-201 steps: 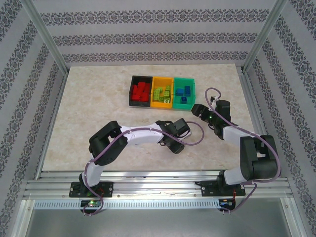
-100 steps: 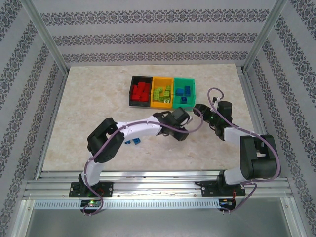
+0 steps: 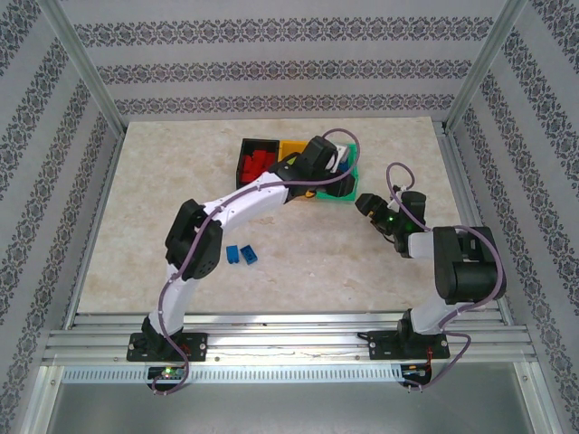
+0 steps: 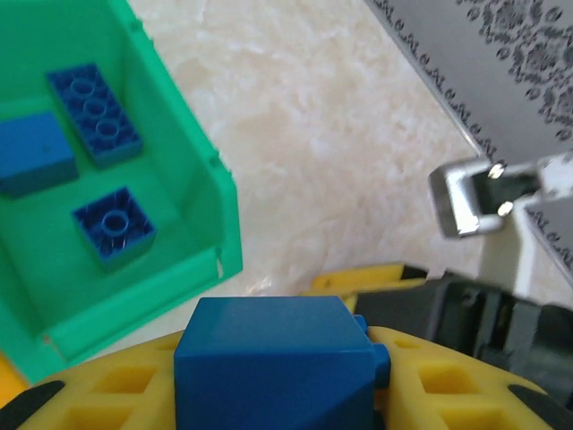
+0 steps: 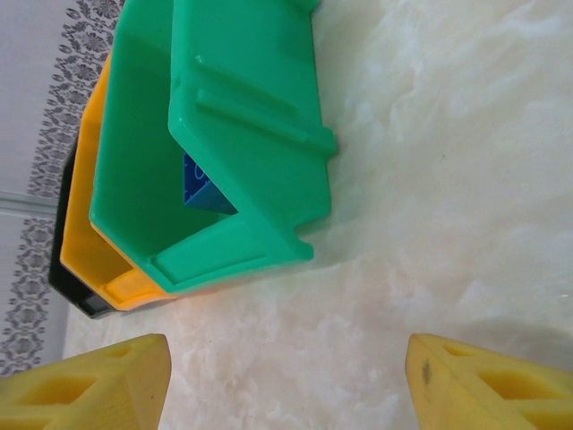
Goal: Sort the legos into containers by color
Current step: Place the lego in the container.
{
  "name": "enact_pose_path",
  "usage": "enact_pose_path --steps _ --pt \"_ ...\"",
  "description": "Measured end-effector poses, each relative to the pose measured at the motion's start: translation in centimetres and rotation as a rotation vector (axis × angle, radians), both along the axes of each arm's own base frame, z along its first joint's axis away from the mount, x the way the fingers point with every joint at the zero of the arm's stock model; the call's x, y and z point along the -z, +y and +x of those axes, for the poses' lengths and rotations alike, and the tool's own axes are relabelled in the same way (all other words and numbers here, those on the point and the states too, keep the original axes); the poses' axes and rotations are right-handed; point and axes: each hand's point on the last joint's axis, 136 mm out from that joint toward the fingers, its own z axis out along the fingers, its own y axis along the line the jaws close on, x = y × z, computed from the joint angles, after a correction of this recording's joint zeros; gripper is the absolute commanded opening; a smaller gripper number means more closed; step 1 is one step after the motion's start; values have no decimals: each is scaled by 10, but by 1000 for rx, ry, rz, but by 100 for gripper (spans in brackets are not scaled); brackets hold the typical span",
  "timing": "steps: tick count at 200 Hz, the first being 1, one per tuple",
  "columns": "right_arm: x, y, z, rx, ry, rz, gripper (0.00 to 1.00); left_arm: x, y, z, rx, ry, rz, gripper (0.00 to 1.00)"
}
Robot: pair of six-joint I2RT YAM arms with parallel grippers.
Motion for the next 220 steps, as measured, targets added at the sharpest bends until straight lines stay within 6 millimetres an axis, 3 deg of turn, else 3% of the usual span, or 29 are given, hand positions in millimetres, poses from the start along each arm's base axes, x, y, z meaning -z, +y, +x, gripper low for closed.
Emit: enact_pose_path --steps 36,85,111,122,161,201,220 --pt "-2 3 2 -2 -11 42 82 -6 -15 31 -33 -9 -25 33" --pt "-6 1 4 2 -31 50 82 -8 -18 77 -100 -53 -40 34" --pt "-6 -1 4 8 -32 50 82 5 -12 89 -136 -34 -44 45" --pt "-6 -1 3 8 -32 50 82 14 -8 95 -148 -19 -43 54" --pt "-6 -1 3 8 -34 50 82 34 3 103 -175 20 -28 75" --pt "-8 0 4 11 -36 63 82 38 5 100 -167 37 -14 76" --pt "-10 0 5 12 -45 65 83 40 11 89 -157 61 11 76"
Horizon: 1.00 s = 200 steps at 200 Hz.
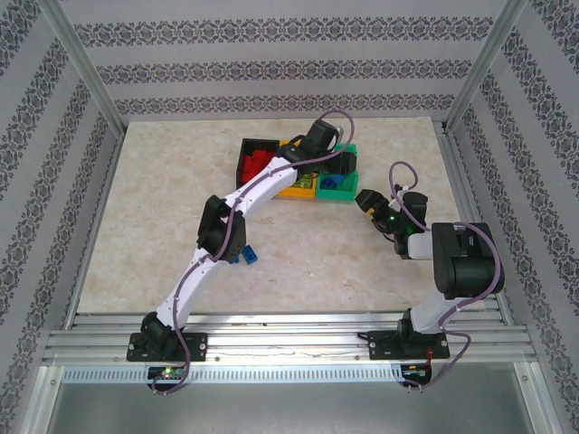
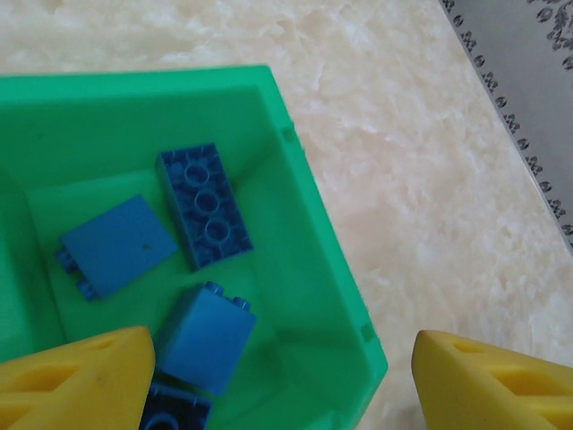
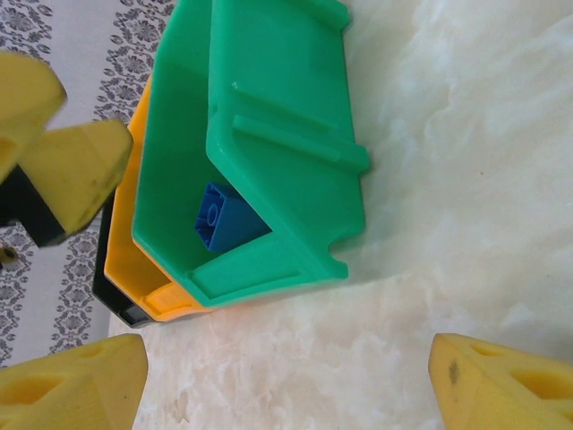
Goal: Sort the legos into containers by color
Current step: Place the lego in the container, then move the lego to the center of the table.
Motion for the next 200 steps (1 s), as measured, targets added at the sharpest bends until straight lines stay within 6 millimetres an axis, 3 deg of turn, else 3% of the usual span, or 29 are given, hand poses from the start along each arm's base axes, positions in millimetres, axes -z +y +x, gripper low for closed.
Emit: enact_pose_path --steps 84,155,200 --pt "-2 1 -1 -6 -1 2 82 -21 64 -85 1 20 37 77" --pt "-6 9 -4 -32 -9 -10 82 42 136 -168 -61 156 136 80" --pt "-15 14 -5 -48 -39 -26 83 56 184 -214 -125 223 228 81"
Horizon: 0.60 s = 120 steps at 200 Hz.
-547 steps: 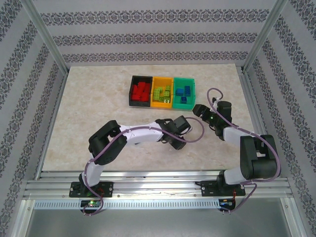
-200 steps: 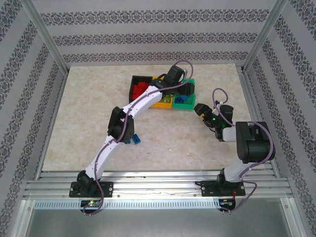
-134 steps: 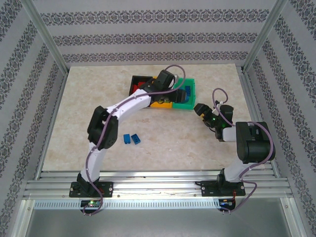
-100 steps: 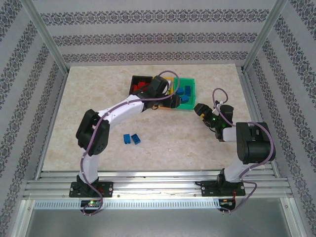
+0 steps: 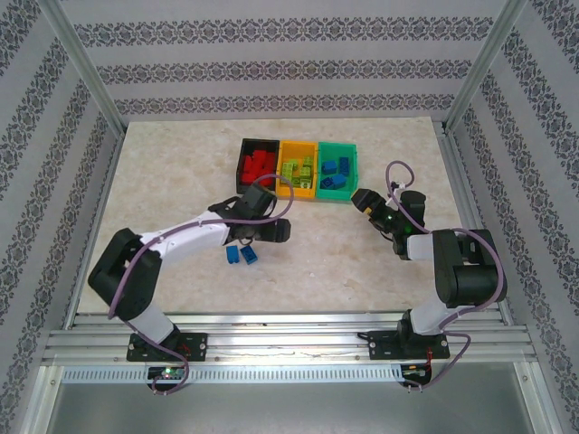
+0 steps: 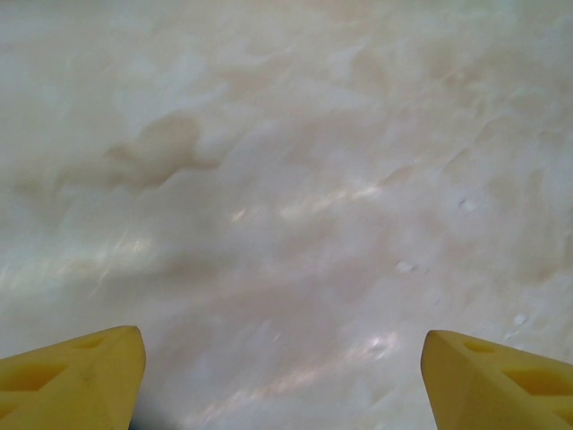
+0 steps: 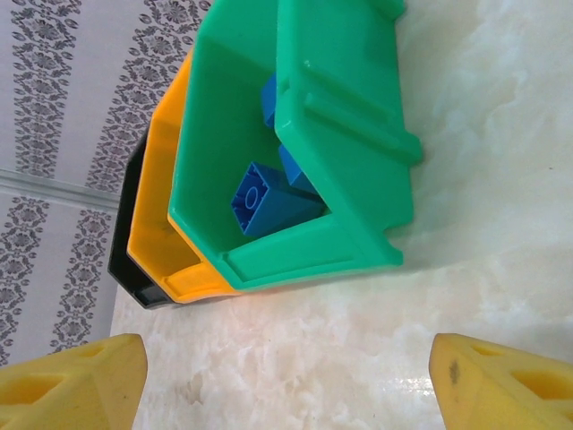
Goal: Sort the legos into containers by color
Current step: Move the lego to the center of the table.
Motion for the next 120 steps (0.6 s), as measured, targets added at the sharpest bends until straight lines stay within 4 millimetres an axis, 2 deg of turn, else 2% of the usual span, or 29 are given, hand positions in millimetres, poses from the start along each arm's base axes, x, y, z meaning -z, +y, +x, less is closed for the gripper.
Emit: enact_pose_path --steps 27,45,54,71,95,120 --pt "0 1 0 -2 -2 -3 83 11 21 -23 -26 47 43 81" --pt "1 5 -1 -10 -2 -10 83 17 29 -30 -34 73 77 81" --pt "2 8 -2 -22 -2 -16 91 19 32 -32 -34 85 93 81" --pt "3 12 -4 -35 0 -22 98 22 37 -34 -23 105 139 81" --pt "3 15 -6 -44 1 -36 98 24 37 -28 3 125 199 81" --pt "-8 14 -7 -43 -28 -57 98 25 38 -23 36 138 254 81"
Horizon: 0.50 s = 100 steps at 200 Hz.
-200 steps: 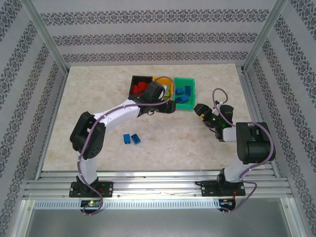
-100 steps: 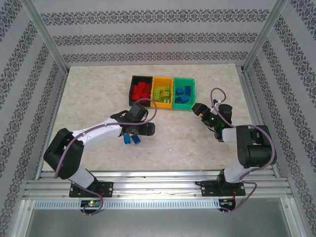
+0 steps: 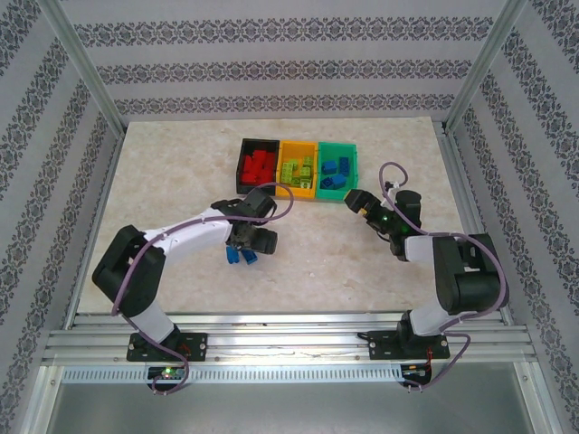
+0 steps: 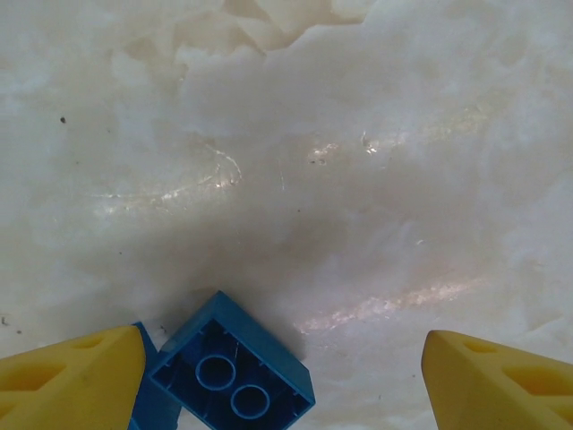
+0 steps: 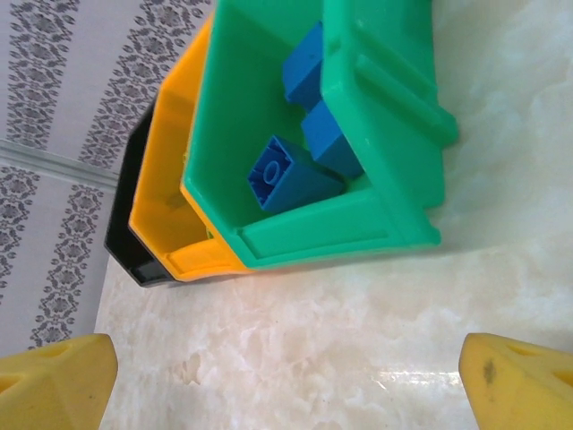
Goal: Sort the legos into containers by color
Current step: Move the lego to the center of the table.
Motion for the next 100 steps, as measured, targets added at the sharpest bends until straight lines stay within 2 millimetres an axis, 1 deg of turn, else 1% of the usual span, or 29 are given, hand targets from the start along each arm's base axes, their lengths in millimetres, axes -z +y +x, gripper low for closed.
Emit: enact_pose_path --steps 30,62,74,100 --pt "-13 2 -3 -6 -47 -48 98 3 9 -2 25 25 68 81" --pt "-20 10 -9 -29 -76 -112 98 3 17 -5 49 42 135 80" --pt "-25 14 -12 -37 -96 -149 98 3 17 -3 63 41 158 81" --pt "-39 17 -19 -31 -144 -224 98 9 8 -2 118 53 213 81"
